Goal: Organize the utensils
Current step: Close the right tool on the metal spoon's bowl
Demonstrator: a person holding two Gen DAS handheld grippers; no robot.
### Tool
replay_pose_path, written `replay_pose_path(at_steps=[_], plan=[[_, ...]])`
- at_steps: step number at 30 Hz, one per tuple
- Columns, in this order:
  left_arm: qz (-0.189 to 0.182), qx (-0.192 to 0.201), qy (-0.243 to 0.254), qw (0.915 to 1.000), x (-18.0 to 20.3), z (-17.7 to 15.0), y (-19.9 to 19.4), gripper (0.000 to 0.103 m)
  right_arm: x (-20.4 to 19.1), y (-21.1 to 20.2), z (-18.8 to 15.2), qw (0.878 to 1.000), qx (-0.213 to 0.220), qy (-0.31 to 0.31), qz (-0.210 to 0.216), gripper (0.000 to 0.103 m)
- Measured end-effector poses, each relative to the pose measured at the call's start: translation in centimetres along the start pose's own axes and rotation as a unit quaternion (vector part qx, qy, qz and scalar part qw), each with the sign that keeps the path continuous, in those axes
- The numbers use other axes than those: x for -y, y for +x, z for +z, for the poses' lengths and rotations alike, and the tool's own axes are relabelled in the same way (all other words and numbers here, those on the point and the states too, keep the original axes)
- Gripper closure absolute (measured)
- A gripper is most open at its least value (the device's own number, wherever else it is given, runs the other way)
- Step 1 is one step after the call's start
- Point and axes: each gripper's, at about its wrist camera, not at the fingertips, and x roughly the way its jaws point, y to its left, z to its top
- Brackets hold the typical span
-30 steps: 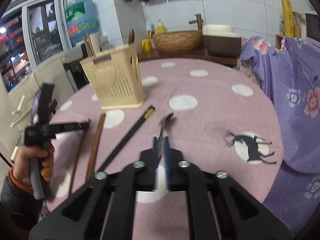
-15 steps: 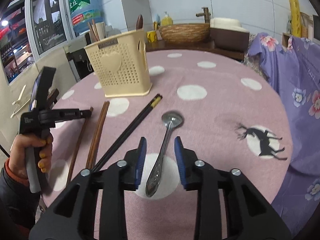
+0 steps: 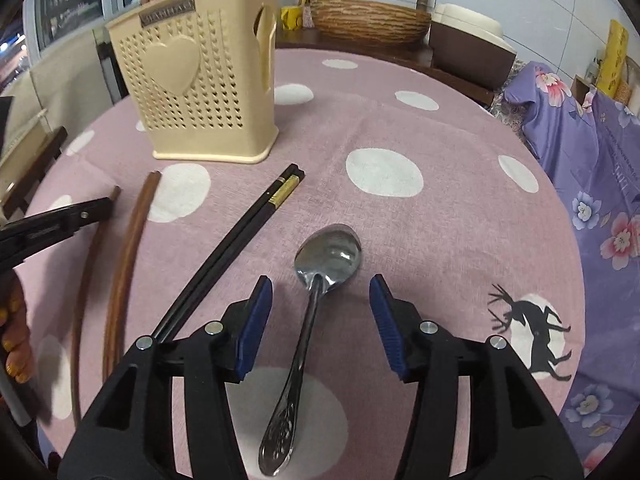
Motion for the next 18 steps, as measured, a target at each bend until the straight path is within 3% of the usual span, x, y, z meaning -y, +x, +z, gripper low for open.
replay_pose_path(at_steps=[7,12,18], plan=[[-0.007,-0.002,-0.003,1.0000,-0.3,0.1,0.1,0.092,0.0,2.0,1.4,1.000,-0.024,0.003,-0.003,0.053],[-0.007,-0.001,-0.002,1.0000,-0.3,0.1,0.1,0.092,0.5,2.6,2.2,1.000,-0.030,0.008,0.003,0.064],[-0.006,-0.001,-0.002,1.0000,-0.3,0.1,0.1,0.092,0.5,2.6,2.3,0.999,-0.031,0.001,0.007,0.064]])
